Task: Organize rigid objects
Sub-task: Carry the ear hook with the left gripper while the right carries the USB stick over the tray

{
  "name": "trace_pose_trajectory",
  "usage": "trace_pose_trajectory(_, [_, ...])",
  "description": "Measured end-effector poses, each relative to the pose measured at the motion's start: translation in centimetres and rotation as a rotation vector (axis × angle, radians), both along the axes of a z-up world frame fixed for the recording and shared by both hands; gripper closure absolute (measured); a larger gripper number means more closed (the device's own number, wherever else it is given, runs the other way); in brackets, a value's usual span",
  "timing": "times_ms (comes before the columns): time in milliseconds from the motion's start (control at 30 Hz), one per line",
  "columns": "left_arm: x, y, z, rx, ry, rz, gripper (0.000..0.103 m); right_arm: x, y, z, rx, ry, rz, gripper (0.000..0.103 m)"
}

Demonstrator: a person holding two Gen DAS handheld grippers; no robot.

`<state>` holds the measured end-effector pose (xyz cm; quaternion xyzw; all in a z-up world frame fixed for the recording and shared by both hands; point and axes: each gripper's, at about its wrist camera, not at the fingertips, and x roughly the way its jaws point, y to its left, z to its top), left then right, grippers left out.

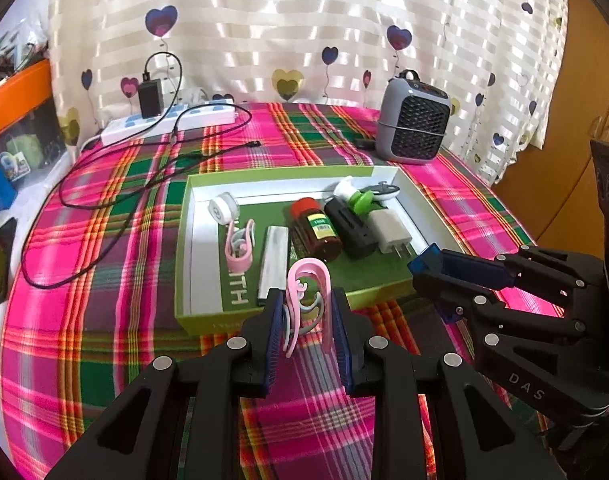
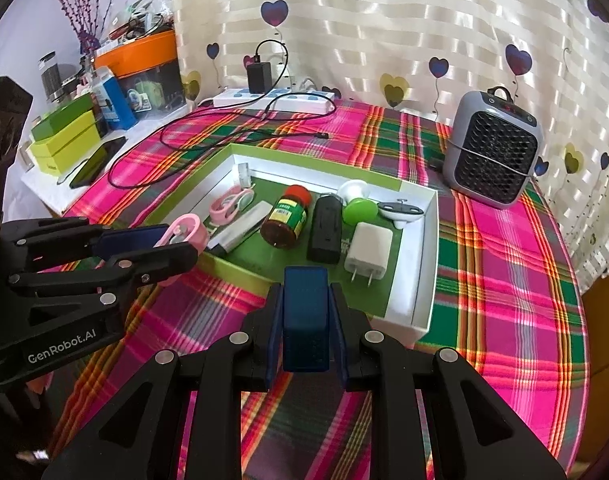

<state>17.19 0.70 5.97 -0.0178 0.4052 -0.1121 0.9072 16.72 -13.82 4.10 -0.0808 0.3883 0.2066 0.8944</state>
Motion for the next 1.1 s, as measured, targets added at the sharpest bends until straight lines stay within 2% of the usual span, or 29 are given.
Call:
trace_pose_trajectory(333, [2.4,1.2,0.1,-0.005,-0.011,0.020,0.080,2.8,-0.2,0.0,0.003,0.004,-0.062,0.080])
trace_pose_trajectory(667, [5.3,1.7,-1.4,-0.004,0.026,0.031,0.080,5.9,-0.8,-0.6,0.007,0.022,-0.114,0.080])
trace_pose_trajectory(1100, [6.5,1.8,-2.7,0.003,0.051,0.043,0.080,7.7,-0.6,-1.7,-0.019,0.023,-0.137,0.080])
